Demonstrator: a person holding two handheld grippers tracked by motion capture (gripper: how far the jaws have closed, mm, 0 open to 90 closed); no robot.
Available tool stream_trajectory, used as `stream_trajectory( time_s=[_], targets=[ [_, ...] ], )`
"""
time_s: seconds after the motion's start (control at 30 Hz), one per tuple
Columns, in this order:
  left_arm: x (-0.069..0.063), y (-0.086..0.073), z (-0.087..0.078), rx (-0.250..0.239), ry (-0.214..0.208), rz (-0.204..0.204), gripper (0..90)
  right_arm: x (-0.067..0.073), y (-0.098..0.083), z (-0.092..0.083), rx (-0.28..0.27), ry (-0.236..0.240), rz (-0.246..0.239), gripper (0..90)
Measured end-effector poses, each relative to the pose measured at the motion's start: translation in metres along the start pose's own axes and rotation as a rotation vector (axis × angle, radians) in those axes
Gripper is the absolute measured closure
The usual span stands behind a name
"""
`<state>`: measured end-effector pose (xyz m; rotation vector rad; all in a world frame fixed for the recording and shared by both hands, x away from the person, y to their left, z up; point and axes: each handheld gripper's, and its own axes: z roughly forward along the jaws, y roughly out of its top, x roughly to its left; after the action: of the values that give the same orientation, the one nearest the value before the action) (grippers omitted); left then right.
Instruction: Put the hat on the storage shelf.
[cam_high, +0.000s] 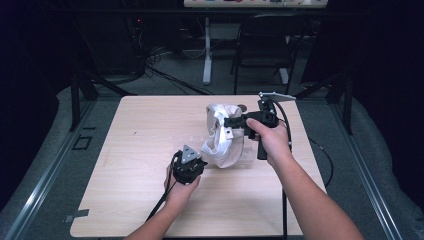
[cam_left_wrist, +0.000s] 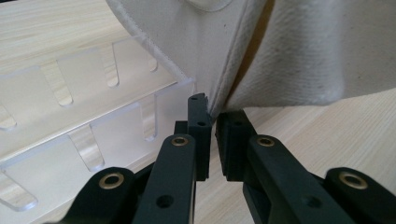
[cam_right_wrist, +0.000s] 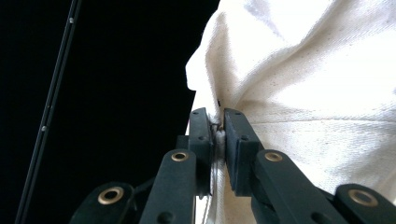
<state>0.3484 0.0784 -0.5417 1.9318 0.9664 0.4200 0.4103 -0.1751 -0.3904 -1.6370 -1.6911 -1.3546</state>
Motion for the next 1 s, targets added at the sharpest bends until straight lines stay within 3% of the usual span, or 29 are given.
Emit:
stream_trajectory(
  time_s=[0.07,0.2,0.3,0.37,0.47,0.67,0.83,0.9,1.0],
  targets=[
    [-0.001,0.0,-0.001,-0.006,-0.005,0.0,84.3,-0.003,0.001,-0.001,-0.006,-0.003,0.01,82.5],
    [-0.003,0.001,-0.009,-0.056,-0.009,0.0,69.9,-0.005,0.001,-0.002,-0.005,-0.009,0.007,82.5],
    [-0.008,0.006,-0.014,-0.075,-0.014,0.028,67.3,-0.006,0.001,-0.002,-0.008,-0.009,0.016,82.5],
    [-0.012,0.011,-0.018,-0.076,0.012,0.059,70.2,-0.006,0.001,-0.001,-0.012,-0.01,0.012,82.5],
    [-0.01,0.012,-0.019,-0.069,0.029,0.071,82.9,-0.006,0.0,0.0,-0.01,-0.01,0.01,82.5],
    [-0.012,0.009,-0.016,-0.042,0.035,0.085,86.0,-0.006,0.0,0.002,-0.003,-0.011,0.013,82.5],
    [-0.007,0.007,-0.017,-0.016,0.012,0.08,86.6,-0.008,-0.003,0.007,0.012,-0.017,0.01,82.4],
    [-0.005,0.005,-0.016,0.023,0.023,0.09,86.7,-0.009,-0.004,0.008,0.016,-0.021,0.011,82.4],
    [-0.001,-0.002,-0.013,0.022,0.009,0.071,86.6,-0.009,-0.004,0.009,0.019,-0.043,0.006,82.4]
  ],
)
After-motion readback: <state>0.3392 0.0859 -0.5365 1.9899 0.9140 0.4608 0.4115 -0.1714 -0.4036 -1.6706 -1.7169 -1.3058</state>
